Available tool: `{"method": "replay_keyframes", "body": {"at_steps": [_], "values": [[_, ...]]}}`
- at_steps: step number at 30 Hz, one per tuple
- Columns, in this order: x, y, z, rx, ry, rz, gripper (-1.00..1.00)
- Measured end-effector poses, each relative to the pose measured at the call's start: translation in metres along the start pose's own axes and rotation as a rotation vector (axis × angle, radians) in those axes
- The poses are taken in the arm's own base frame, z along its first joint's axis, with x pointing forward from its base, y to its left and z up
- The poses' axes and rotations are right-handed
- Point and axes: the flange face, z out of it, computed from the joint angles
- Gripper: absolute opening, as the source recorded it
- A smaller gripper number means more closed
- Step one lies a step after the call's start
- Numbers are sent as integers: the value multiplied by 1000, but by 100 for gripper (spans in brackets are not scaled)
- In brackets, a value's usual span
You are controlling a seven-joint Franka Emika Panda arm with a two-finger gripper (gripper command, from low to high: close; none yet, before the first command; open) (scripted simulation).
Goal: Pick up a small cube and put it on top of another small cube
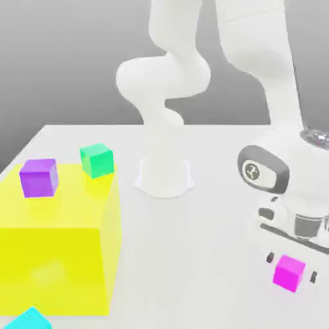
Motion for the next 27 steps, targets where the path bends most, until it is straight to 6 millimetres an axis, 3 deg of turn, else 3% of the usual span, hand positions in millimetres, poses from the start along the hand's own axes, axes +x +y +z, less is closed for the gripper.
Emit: {"method": "replay_keyframes", "body": {"at_steps": [5, 10, 11, 14, 18, 23, 27], "values": [[0, 0, 0, 2, -1, 0, -100], [0, 0, -53, 2, 0, 0, -100], [8, -3, -65, 1, -1, -2, -100], [51, -17, -100, -1, -5, -15, -100], [131, -27, -145, -2, -11, -2, -100], [198, -12, -198, 0, -16, -56, -100], [258, 13, -236, 3, -17, -75, -100]]}}
